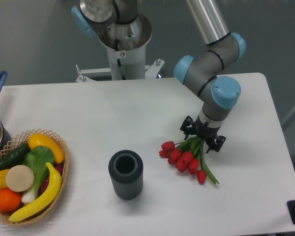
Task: Pick up the flowers from the table
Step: 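Close the gripper around the tulip stems below the blooms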
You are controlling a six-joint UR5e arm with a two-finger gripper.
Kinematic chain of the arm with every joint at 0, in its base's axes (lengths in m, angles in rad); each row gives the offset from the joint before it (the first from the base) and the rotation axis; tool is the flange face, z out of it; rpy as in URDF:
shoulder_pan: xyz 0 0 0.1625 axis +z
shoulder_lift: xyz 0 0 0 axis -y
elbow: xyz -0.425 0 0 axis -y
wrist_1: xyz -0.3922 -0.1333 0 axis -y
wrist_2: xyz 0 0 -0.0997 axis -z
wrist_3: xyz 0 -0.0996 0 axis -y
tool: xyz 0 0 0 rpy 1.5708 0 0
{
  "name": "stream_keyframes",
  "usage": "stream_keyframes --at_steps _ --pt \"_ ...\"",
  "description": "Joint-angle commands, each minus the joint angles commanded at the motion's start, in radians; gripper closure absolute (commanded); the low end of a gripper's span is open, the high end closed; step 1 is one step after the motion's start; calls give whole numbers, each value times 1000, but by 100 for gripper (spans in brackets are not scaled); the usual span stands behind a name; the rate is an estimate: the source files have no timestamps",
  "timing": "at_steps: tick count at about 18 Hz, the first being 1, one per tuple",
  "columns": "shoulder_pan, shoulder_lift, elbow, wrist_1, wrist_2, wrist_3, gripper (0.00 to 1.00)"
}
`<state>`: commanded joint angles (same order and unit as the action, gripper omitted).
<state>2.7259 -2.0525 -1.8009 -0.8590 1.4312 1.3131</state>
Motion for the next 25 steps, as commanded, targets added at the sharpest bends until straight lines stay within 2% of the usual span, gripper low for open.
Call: stream_keyframes --at_steps 3,5,8,13,22,25 --pt "2 0 2 2 -2 3 34" --pt "2 2 2 2 -3 0 42" --pt "3 5 2 2 -3 2 47" --pt "6 9 3 2 -5 0 63" --pt "11 28 15 0 -5 2 64" --pt "20 84 14 -2 -29 2 64"
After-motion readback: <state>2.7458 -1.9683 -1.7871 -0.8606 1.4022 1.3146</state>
